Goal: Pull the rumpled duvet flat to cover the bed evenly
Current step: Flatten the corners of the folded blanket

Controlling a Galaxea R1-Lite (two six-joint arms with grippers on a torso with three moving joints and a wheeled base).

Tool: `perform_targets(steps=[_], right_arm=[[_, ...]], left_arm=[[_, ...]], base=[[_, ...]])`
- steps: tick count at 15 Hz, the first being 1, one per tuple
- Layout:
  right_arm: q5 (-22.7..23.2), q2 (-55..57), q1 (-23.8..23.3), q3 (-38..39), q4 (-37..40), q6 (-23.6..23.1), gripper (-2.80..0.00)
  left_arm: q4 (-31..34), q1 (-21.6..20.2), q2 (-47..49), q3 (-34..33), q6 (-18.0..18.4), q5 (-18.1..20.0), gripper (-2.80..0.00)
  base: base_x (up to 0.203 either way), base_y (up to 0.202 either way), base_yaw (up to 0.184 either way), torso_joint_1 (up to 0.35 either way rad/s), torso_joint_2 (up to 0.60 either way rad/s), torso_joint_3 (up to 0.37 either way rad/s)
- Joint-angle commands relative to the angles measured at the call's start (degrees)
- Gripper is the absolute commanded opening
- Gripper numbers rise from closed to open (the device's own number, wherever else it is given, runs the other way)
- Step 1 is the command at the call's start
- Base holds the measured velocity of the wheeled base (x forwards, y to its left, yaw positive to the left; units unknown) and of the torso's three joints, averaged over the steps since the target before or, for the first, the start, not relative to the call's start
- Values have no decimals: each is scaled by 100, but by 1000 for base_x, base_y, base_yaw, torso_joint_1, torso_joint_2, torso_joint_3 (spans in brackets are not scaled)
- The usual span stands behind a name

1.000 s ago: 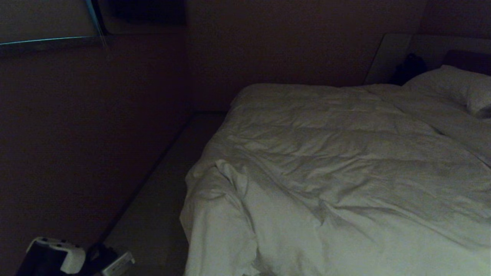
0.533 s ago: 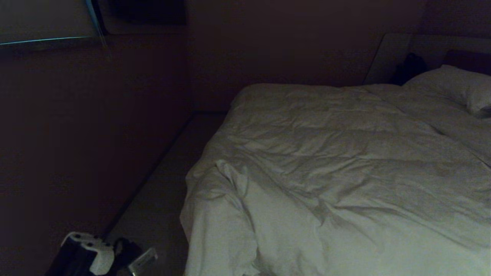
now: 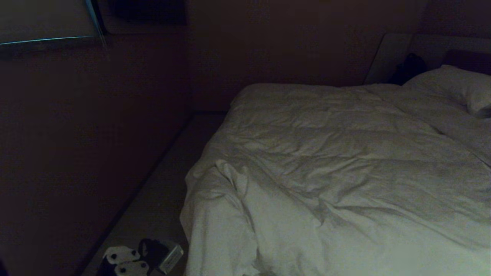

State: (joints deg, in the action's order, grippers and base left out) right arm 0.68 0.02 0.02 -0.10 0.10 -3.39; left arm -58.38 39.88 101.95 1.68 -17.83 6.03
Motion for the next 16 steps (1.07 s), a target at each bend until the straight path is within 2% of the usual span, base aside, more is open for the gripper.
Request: perform_targets(steps=[1, 5, 7, 10, 13, 16], right_arm=[[2, 4, 3, 1, -1, -4, -280], [2, -2, -2, 1, -1, -4, -280], [2, 6, -2, 1, -1, -4, -280], [2, -1, 0, 1, -1, -4, -280], [2, 6, -2, 1, -1, -4, -280], [2, -2, 6, 1, -1, -4, -280]], left_arm=[[-72, 20, 403, 5, -12, -288, 0], [-86, 20, 360, -18, -18, -507, 0], [-86, 20, 413, 7, -35, -867, 0], [-295, 20, 518, -8, -83, -885, 0], [-1036, 20, 1105, -118, -103, -906, 0], [-1817, 38, 1652, -168, -335, -955, 0]], base=[[0, 0, 0, 0, 0, 0], [0, 0, 0, 0, 0, 0], [0, 0, 0, 0, 0, 0], [0, 0, 0, 0, 0, 0], [0, 0, 0, 0, 0, 0], [0, 0, 0, 0, 0, 0]])
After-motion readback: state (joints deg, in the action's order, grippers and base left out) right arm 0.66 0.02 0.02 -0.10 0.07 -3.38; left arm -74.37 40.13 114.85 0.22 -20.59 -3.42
